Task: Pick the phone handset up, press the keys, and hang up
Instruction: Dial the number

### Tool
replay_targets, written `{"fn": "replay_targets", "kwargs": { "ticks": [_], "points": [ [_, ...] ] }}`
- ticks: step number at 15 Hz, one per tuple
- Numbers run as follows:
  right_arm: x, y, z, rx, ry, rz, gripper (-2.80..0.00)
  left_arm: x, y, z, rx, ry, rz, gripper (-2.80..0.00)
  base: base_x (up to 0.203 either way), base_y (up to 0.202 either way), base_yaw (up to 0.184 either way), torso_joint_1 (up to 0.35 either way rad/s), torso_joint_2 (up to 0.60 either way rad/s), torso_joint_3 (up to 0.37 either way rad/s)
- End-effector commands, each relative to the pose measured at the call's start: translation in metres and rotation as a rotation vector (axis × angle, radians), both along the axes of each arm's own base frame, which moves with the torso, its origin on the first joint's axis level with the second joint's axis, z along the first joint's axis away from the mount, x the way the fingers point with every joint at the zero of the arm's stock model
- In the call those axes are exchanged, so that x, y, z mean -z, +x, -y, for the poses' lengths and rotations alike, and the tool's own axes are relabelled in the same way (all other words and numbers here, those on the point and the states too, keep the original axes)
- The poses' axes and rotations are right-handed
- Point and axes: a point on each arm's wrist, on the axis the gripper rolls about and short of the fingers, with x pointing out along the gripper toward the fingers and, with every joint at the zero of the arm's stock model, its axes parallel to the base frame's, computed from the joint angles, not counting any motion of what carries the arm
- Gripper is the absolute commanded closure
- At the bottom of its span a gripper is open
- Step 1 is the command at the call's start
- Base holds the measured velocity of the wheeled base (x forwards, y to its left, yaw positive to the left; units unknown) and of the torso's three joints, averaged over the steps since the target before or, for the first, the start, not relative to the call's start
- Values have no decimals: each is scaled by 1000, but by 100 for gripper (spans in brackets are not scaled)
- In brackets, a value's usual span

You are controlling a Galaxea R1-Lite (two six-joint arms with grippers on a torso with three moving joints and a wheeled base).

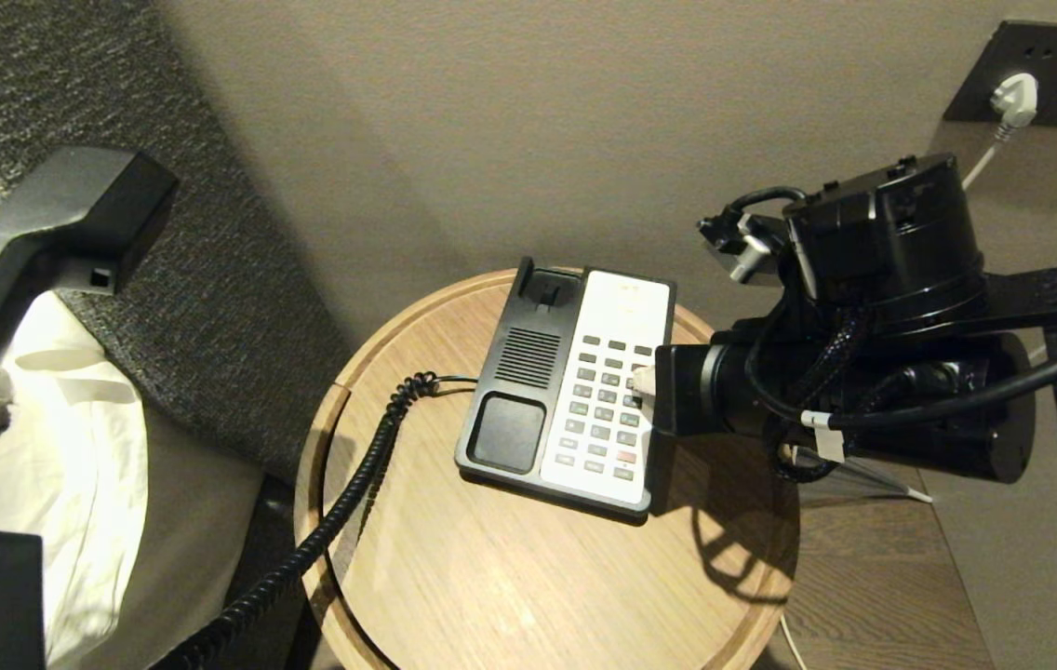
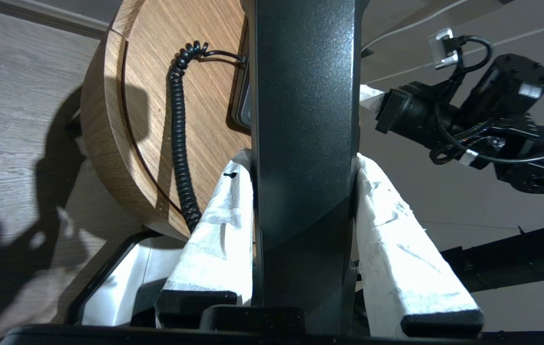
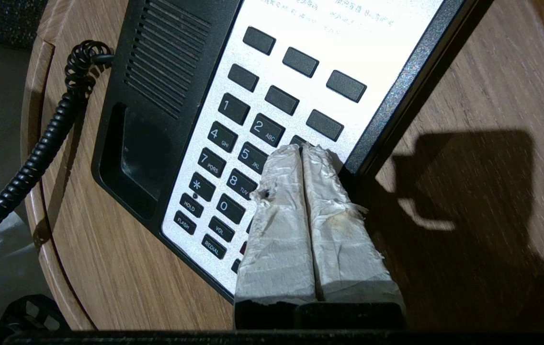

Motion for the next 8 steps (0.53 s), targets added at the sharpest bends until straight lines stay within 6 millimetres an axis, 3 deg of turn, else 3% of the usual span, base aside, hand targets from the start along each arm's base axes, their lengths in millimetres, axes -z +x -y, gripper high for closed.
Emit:
{"fn": "replay_targets", "kwargs": {
  "ticks": [1, 8],
  "points": [
    [-1, -1, 1, 2, 2, 1, 0, 0, 0, 0, -3, -3, -2, 0, 0, 0, 0, 0, 0, 0],
    [1, -2, -2, -15, 1, -15, 0, 0, -1, -1, -2, -4, -2, 0, 0, 0, 0, 0, 0, 0]
  ]
}}
